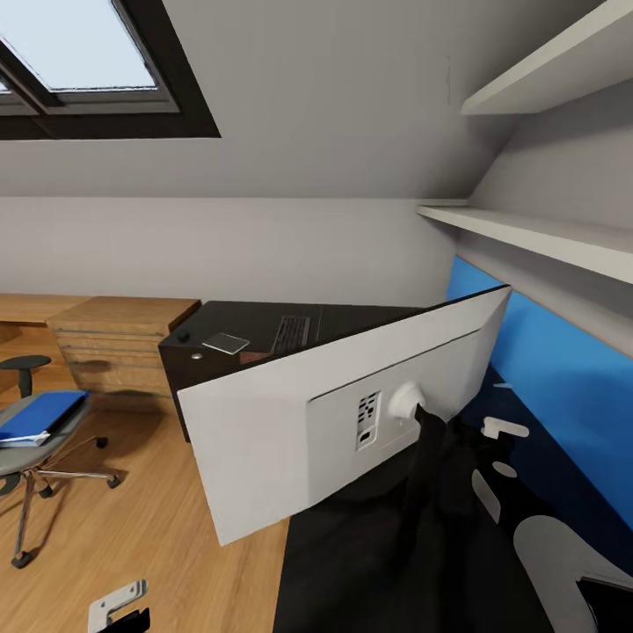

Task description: In the bedroom, organize the workspace by keeping the computer under the desk, ensuring the monitor is on the desk, placing the keyboard on the desk next to the monitor, placing the mouse on the desk next to the keyboard, moving the folder from the swivel chair onto the desk next to the mouse, stacking the notebook on top of the folder with the pen on top of the notebook, and positioning the swivel chair next to the desk.

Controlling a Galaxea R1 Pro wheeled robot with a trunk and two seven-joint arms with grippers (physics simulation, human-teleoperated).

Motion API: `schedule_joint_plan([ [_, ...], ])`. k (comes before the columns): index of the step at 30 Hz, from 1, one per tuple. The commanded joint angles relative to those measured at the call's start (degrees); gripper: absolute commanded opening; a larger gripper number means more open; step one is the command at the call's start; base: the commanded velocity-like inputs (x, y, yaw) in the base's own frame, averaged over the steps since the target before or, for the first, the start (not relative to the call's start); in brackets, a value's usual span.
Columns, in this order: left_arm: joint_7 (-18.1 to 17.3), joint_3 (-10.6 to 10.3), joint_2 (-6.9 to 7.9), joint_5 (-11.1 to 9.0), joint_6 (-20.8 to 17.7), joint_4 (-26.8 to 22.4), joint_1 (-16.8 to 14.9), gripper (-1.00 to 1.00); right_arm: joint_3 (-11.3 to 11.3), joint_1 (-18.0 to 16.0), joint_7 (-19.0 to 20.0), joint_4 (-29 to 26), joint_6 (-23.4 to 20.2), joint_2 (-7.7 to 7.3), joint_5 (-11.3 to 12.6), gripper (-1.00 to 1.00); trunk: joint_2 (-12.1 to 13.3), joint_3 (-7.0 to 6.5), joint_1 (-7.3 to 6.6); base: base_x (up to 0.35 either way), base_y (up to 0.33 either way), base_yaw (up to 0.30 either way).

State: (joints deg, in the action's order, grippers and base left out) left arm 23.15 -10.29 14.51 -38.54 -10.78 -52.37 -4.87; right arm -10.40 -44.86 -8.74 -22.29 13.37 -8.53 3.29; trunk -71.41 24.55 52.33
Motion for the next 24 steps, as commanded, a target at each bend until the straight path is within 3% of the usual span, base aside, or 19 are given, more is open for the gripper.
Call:
schedule_joint_plan([
  [1, 0.49, -0.26, 0.08, -0.39, -0.11, -0.09, -0.04, 1.0, 0.02, -0.05, 0.04, 0.05, 0.25, 0.01, 0.31, 1.0, -0.04, 0.06, 0.02, 0.194, 0.0, 0.0],
  [12, 0.57, -0.23, 0.08, -0.4, -0.2, 0.55, -0.03, 1.0, 0.02, -0.05, 0.04, 0.05, 0.25, 0.01, 0.31, 1.0, -0.04, 0.06, 0.02, 0.003, 0.0, 0.0],
  [24, 0.58, -0.11, 0.08, -0.4, -0.25, 1.13, -0.01, 1.0, 0.03, -0.05, 0.04, 0.04, 0.25, 0.07, 0.31, 1.0, -0.04, 0.06, 0.02, -0.297, 0.0, 0.0],
])
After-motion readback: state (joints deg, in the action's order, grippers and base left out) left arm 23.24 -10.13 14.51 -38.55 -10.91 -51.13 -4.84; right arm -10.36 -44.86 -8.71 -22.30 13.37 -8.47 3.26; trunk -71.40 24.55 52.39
